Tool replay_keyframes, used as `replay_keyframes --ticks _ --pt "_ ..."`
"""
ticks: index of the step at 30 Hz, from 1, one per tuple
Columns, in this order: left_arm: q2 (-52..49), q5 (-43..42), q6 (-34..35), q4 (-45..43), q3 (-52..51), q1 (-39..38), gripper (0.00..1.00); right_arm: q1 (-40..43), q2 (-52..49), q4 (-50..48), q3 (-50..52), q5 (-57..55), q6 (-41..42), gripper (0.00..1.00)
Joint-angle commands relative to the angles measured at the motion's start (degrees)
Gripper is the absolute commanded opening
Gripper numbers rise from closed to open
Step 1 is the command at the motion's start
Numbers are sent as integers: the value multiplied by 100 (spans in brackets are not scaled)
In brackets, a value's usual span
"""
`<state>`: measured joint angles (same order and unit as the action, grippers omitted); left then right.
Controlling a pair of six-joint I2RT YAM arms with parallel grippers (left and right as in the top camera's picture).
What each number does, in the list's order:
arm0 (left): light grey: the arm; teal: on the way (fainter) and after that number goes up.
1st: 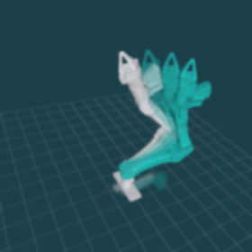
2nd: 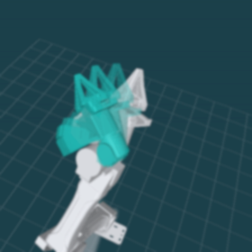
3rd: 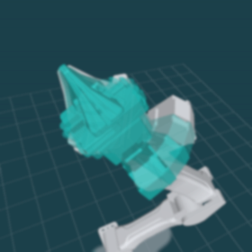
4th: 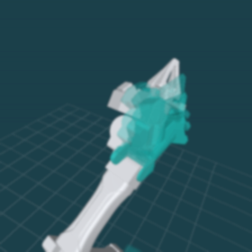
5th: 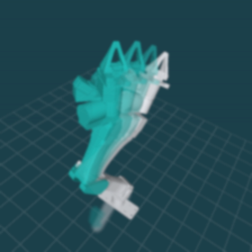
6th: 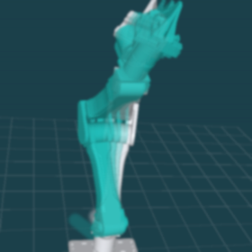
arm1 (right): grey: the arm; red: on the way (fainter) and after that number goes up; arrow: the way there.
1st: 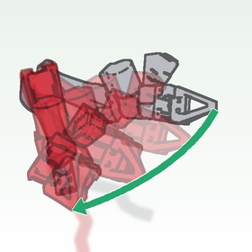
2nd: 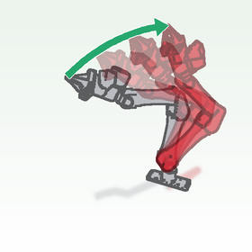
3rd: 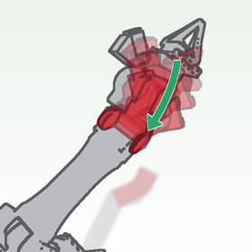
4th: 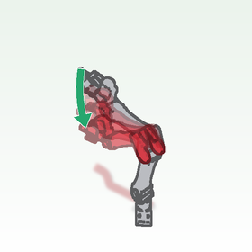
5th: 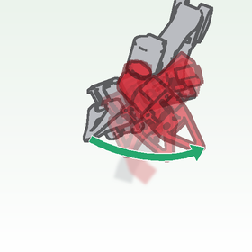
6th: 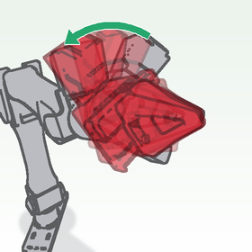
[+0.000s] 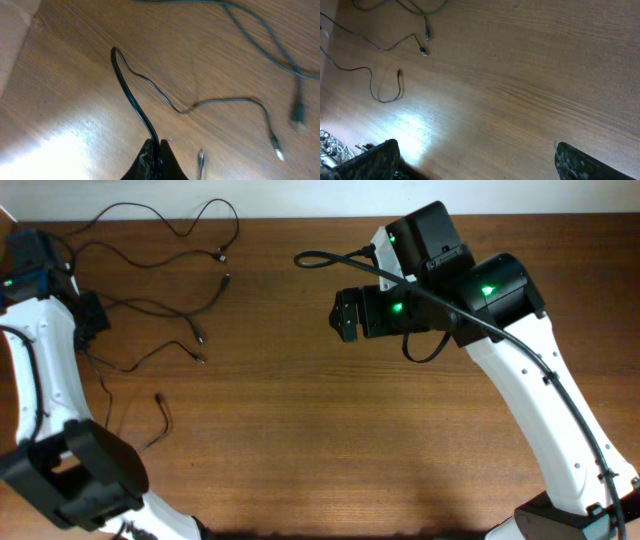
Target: Untangle cables
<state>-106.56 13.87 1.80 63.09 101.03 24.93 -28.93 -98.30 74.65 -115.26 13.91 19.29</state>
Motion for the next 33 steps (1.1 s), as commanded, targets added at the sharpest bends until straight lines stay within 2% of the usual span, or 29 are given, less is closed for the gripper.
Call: replay_keyframes --ticks 1,9,12,13,14,15,16,17,20,28,33 --pt "-452 96 76 -326 -9 413 0 -31 44 0 -2 -90 -37 98" --pt "-1099 96 76 -1084 -9 1244 4 -31 44 0 -2 -90 -37 98" --pt "-1217 92 76 -1451 -9 1513 20 -31 44 0 -2 -90 -37 98" --pt "-1239 63 76 -1558 -9 1585 23 -31 44 0 -2 -90 -35 98" --pt "-1261 -15 76 -1687 -9 1668 29 -31 44 0 -2 -90 -37 98" --pt "-1290 -140 76 -1794 -9 1751 53 -31 44 0 -2 -90 -37 99" --pt "-1325 -341 74 -1897 -9 1829 86 -31 44 0 -2 -90 -37 98" --pt "-1357 -614 74 -1969 -9 1904 99 -31 44 0 -2 -90 -37 98" --pt "-1453 -1143 74 -2046 -9 2070 99 -31 44 0 -2 -90 -37 98" --pt "-1471 -1180 -479 -2192 44 2087 100 -31 44 0 -2 -90 -37 98" --pt "-1438 -1705 -485 -2144 660 2044 91 -31 44 0 -2 -90 -37 98"
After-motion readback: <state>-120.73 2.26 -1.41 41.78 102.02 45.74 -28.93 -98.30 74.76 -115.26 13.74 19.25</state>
